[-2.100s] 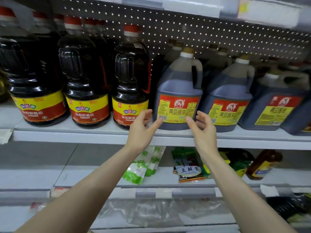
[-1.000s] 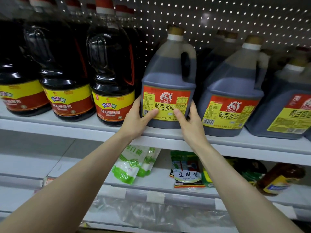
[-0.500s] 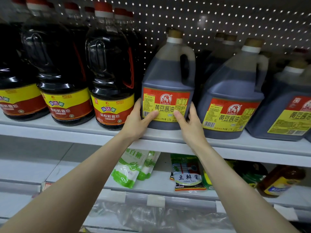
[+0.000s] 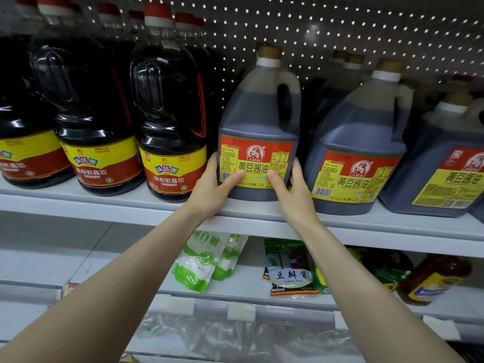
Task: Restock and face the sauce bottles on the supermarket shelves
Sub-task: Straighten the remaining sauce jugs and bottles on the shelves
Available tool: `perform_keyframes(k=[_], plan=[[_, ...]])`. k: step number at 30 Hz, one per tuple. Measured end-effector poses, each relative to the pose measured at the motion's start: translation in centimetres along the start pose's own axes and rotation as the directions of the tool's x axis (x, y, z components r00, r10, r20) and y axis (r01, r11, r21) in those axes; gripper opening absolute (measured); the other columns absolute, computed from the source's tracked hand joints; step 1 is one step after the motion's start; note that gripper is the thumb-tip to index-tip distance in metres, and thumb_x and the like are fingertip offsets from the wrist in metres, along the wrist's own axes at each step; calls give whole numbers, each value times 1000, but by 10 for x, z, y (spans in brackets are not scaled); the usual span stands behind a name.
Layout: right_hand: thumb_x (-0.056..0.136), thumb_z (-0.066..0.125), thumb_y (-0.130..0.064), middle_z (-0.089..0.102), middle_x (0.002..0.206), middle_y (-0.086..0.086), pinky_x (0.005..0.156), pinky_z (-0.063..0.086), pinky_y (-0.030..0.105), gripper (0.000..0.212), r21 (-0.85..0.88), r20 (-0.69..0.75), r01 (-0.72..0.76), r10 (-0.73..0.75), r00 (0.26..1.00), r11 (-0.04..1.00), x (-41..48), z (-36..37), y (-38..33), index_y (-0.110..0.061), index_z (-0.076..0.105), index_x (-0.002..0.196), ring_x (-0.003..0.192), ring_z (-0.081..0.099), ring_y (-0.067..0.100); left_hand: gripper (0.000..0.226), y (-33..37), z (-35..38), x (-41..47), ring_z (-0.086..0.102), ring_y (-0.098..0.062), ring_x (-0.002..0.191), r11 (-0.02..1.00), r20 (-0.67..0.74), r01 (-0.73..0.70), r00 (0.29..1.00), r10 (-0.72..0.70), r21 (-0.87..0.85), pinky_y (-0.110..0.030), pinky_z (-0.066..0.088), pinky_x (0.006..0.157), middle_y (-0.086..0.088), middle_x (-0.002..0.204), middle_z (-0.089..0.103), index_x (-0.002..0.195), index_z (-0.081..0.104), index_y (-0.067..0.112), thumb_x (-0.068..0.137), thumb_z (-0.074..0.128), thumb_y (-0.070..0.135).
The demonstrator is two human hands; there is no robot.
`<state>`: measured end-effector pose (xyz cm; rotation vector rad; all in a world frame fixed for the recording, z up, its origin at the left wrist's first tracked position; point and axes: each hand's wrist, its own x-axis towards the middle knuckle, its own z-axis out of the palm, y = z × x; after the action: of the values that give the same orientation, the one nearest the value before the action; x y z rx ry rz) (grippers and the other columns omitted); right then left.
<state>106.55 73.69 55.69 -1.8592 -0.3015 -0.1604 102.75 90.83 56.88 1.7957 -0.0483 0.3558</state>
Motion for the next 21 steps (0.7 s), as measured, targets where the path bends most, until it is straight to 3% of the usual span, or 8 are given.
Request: perform_keyframes(k=[15, 19, 21], plan=[[92, 58, -45, 47, 144, -14, 113, 35, 43, 65, 52, 1, -2, 2, 1000, 999, -7, -4, -11, -34, 28, 149, 134, 41, 10, 52, 1, 1, -3, 58, -6, 114, 999, -41, 17, 999, -16, 36, -37, 46, 104, 7, 125, 62, 136, 42, 22, 90, 64, 30], [94, 60, -27, 38, 152, -2, 111, 32, 25, 67, 155, 3, -39, 39, 999, 987, -29, -14, -24, -23, 26, 151, 138, 37, 12, 58, 8, 2, -15, 55, -7, 118, 998, -85, 24, 996, -19, 53, -36, 45, 104, 7, 129, 60, 141, 40, 17, 90, 63, 34], [94, 60, -24, 40, 150, 1, 97, 39, 12, 62, 160, -30, -45, 51, 998, 986, -39, -23, -29, -19, 31, 149, 132, 42, 7, 56, 17, 5, -26, 54, -7, 117, 998, -147, 29, 989, -22, 46, -21, 46, 97, 3, 130, 57, 140, 39, 13, 91, 63, 30]])
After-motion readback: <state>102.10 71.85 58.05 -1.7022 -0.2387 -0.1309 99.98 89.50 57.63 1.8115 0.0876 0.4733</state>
